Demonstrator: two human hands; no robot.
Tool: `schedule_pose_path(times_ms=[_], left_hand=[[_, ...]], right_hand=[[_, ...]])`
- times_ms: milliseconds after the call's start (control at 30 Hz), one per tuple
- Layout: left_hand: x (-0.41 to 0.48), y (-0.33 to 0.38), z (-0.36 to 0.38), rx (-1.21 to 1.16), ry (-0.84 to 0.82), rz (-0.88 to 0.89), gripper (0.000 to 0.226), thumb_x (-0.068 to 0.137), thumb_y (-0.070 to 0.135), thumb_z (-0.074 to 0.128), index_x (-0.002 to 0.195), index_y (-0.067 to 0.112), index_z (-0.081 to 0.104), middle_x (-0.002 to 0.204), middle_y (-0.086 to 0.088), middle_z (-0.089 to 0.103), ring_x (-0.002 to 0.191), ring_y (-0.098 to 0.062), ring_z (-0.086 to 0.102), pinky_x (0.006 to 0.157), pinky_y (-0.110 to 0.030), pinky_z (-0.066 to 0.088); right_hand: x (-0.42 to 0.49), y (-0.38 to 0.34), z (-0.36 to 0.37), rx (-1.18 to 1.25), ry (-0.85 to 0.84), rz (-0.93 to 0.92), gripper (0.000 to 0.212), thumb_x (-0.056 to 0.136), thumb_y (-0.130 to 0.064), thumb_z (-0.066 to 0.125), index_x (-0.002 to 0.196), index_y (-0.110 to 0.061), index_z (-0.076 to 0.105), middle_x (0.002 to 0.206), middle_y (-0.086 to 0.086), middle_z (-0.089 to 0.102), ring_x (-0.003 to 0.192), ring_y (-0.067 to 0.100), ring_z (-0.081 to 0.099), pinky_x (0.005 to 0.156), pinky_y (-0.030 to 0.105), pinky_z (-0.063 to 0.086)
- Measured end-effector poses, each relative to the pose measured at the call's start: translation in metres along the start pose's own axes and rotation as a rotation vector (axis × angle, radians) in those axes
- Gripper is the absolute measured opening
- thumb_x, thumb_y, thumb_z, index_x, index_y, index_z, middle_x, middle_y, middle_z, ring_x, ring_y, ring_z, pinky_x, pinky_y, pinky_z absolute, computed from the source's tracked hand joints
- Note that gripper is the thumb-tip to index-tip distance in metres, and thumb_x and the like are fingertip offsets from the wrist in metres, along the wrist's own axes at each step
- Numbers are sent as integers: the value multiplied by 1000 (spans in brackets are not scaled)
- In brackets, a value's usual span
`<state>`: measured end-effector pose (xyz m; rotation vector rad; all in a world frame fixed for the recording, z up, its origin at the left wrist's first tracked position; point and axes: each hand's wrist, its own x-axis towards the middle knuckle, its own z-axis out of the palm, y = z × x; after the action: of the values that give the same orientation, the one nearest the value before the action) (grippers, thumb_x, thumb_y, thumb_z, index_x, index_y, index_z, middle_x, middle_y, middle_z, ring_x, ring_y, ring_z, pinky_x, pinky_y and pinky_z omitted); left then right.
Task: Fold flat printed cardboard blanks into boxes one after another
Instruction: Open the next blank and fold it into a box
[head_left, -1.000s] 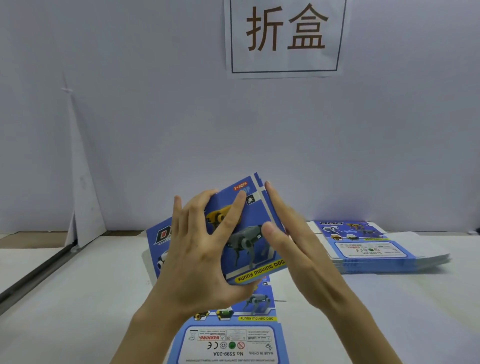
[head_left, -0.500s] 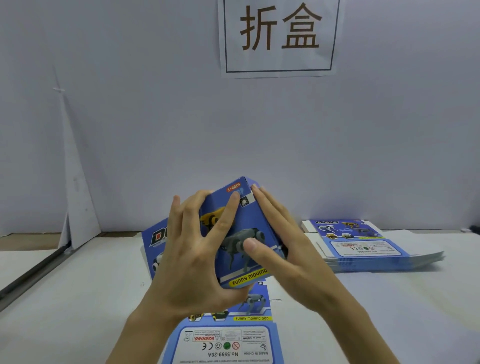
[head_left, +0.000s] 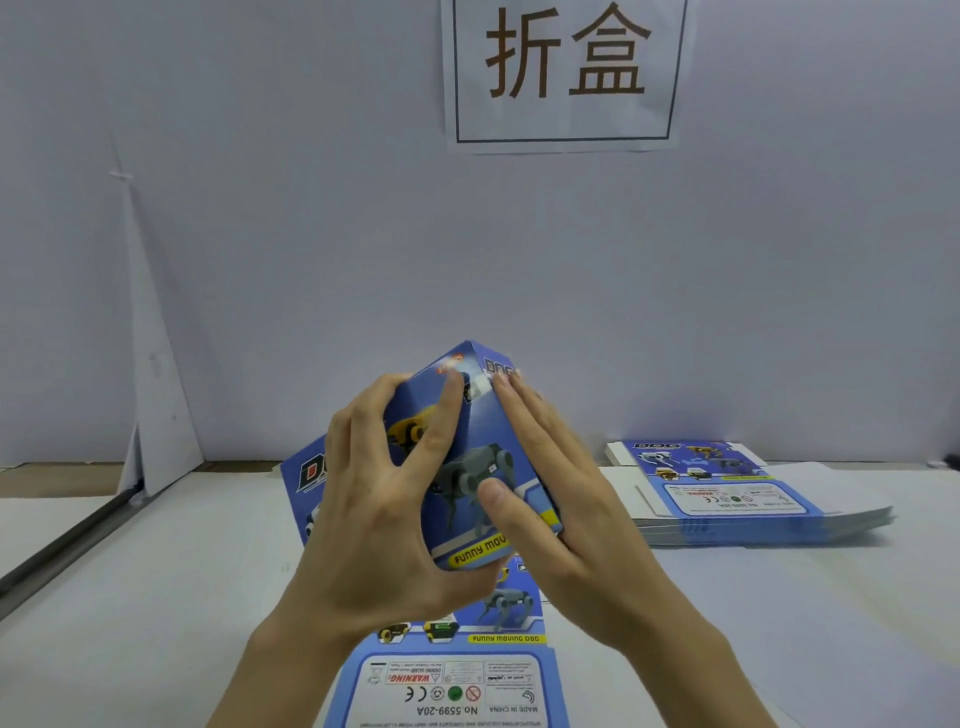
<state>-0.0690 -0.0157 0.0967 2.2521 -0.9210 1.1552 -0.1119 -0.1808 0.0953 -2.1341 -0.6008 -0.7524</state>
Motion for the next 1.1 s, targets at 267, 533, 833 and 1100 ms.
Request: schedule_pose_path(times_ms=[267,533,833,1100], left_hand=[[-2,4,8,-35,5,-7,111,58,63,61,149,16,19,141,-19,28,128,-25,34,94,-36,38],[1,3,7,-91,4,-123,123,59,68,61,151,14,-1,150,-4,17,141,-25,21,105,-57,38],[-3,4,14,-149,56,-69,110,64,56,61,148,4,10,146,-10,23,136,-12,21,106,-34,31],[-4,-8,19,-60,-69,144,109,67,59,65,147,6,13,154,-10,18,147,-25,14,118,-54,9]], right_hand=[[0,-4,3,-140,-44,-35,61,94,-48,41,144,-51,8,159,-23,5,145,-3,-7,121,33,11],[-3,6,-8,42,-48,-67,79,87,-40,62,150,-41,14,157,-26,7,144,-4,13,111,24,35],[-3,0,20,-371,72,-137,55,96,-55,32,147,-42,15,160,-7,15,148,14,5,114,30,17],[-4,3,27,230,4,237,96,76,-55,60,138,-64,-13,158,-20,8,145,3,15,114,35,31]])
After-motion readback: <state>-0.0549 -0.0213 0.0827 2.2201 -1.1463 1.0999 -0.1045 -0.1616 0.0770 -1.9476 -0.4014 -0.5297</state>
